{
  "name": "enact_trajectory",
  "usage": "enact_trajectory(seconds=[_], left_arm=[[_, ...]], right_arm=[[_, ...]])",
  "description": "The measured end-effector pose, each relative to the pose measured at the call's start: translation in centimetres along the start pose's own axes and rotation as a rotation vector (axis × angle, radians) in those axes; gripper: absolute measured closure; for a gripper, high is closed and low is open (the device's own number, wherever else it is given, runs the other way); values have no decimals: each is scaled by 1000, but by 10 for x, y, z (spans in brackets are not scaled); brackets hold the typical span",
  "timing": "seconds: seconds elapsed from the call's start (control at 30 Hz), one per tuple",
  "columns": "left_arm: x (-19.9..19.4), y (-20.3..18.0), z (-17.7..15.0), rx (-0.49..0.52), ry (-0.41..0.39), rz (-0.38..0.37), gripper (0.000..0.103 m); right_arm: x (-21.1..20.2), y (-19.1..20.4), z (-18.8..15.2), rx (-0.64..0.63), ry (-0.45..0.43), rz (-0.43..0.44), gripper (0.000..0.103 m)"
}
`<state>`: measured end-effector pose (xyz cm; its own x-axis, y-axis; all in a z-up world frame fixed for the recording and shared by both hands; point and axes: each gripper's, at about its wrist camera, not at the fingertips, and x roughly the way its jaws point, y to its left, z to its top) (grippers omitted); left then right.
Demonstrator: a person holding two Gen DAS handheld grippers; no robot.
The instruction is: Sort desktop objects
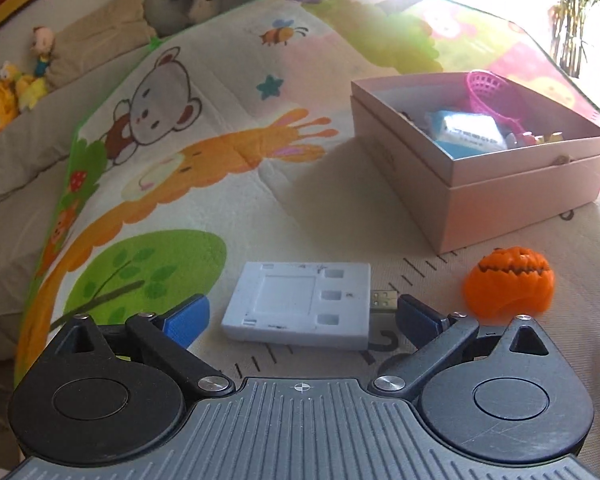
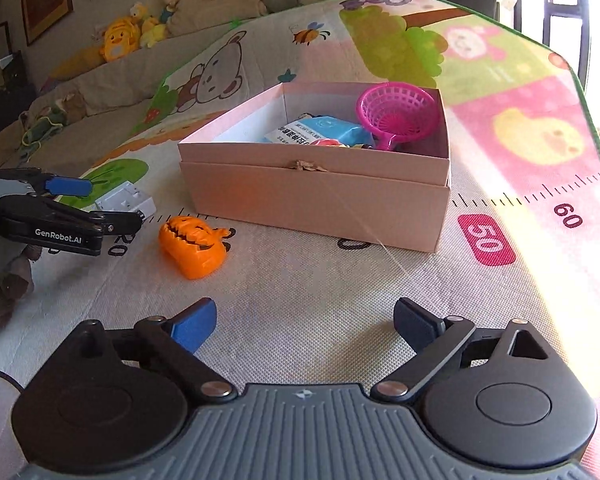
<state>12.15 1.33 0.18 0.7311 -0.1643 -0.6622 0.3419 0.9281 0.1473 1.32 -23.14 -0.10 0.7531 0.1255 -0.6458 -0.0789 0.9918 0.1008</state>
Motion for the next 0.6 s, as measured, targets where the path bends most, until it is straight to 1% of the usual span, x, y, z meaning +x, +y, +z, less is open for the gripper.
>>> enact_trajectory(seconds=[0.1, 0.27, 0.33, 0.5, 0.6], left_arm=[[8, 10, 6, -87, 30, -30, 1], [14, 15, 6, -160, 46, -41, 1], [12, 13, 6, -160, 36, -39, 5], [7, 10, 4, -159, 33, -47, 5], [-6, 7, -4, -169, 40, -54, 5]], right_arm=[[0, 0, 0, 0, 1, 2, 5], [1, 1, 0, -6, 6, 6, 3], [1, 2, 0, -8, 8, 6, 3], [4, 5, 1, -22, 17, 0, 0], [5, 6, 1, -29, 20, -7, 0]])
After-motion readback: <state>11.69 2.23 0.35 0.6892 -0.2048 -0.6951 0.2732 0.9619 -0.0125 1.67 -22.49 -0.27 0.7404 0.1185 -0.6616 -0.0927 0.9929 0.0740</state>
